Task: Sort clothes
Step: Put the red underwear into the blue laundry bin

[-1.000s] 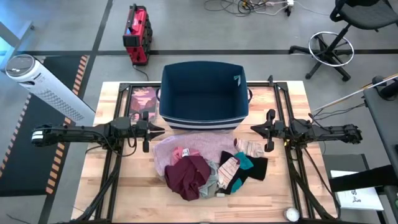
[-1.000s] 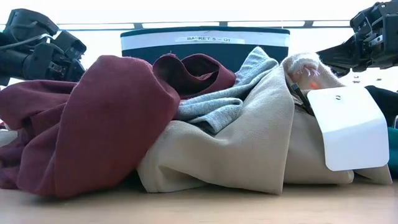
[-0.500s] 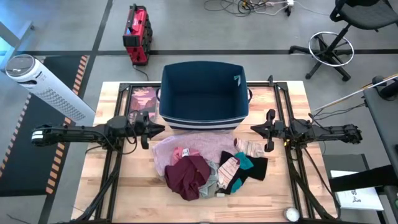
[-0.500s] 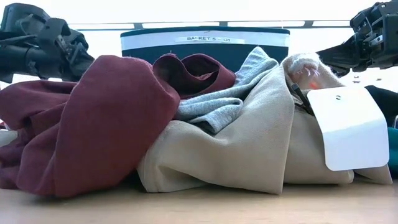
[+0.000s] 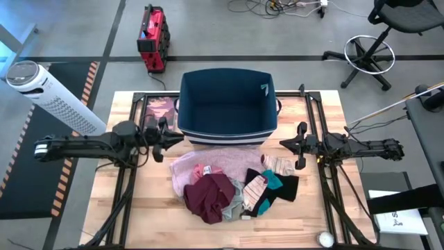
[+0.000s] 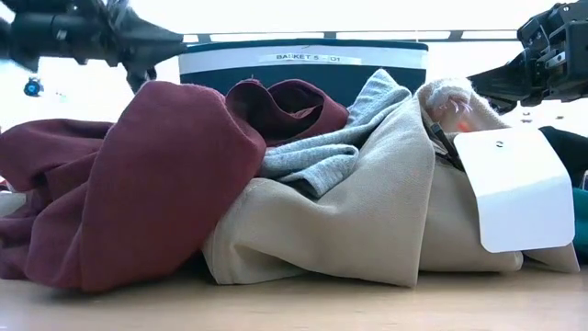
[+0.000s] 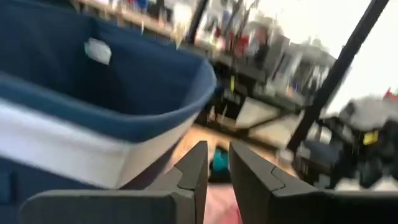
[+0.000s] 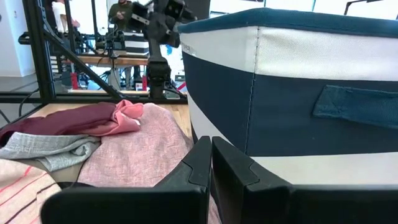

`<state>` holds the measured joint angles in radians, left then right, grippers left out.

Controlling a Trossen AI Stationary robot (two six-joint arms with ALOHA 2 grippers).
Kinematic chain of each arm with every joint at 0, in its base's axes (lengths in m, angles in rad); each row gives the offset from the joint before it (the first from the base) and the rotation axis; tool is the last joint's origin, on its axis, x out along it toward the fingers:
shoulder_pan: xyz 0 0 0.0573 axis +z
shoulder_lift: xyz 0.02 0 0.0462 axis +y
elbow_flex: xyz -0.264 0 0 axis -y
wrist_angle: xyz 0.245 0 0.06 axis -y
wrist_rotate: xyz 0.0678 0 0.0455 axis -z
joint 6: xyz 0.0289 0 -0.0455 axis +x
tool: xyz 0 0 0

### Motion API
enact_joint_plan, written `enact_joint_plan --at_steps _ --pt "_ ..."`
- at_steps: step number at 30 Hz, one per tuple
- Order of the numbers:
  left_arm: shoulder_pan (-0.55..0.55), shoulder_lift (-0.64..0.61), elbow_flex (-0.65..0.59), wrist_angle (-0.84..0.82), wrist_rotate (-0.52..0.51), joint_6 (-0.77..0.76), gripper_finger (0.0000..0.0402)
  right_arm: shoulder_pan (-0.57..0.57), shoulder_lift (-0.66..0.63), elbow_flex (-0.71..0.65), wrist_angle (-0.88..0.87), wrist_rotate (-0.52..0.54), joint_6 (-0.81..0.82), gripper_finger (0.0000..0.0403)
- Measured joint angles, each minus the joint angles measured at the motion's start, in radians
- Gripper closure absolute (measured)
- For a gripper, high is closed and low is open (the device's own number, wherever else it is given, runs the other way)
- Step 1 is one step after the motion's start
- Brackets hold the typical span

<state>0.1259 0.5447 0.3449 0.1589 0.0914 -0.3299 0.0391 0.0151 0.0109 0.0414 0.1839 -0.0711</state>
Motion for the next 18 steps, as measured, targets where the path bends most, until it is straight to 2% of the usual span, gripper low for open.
enact_joint_plan --at_steps 4,9,13,18 --pt "-0.026 0.086 0.207 -0.31 0.031 0.057 0.0325 0.0 0.0 0.0 0.0 0.0 0.0 0.0403" --pt "-0.095 0.215 0.419 -0.604 0.05 0.012 0.0291 0.0 0.0 0.0 0.0 0.0 0.0 0.0403" --pt "-0.172 0.328 0.526 -0.682 0.05 -0.062 0.026 0.0 0.0 0.0 0.0 0.0 0.0 0.0403" --pt "-0.252 0.469 0.607 -0.675 0.031 -0.141 0.0226 0.0 0.0 0.0 0.0 0.0 0.0 0.0403"
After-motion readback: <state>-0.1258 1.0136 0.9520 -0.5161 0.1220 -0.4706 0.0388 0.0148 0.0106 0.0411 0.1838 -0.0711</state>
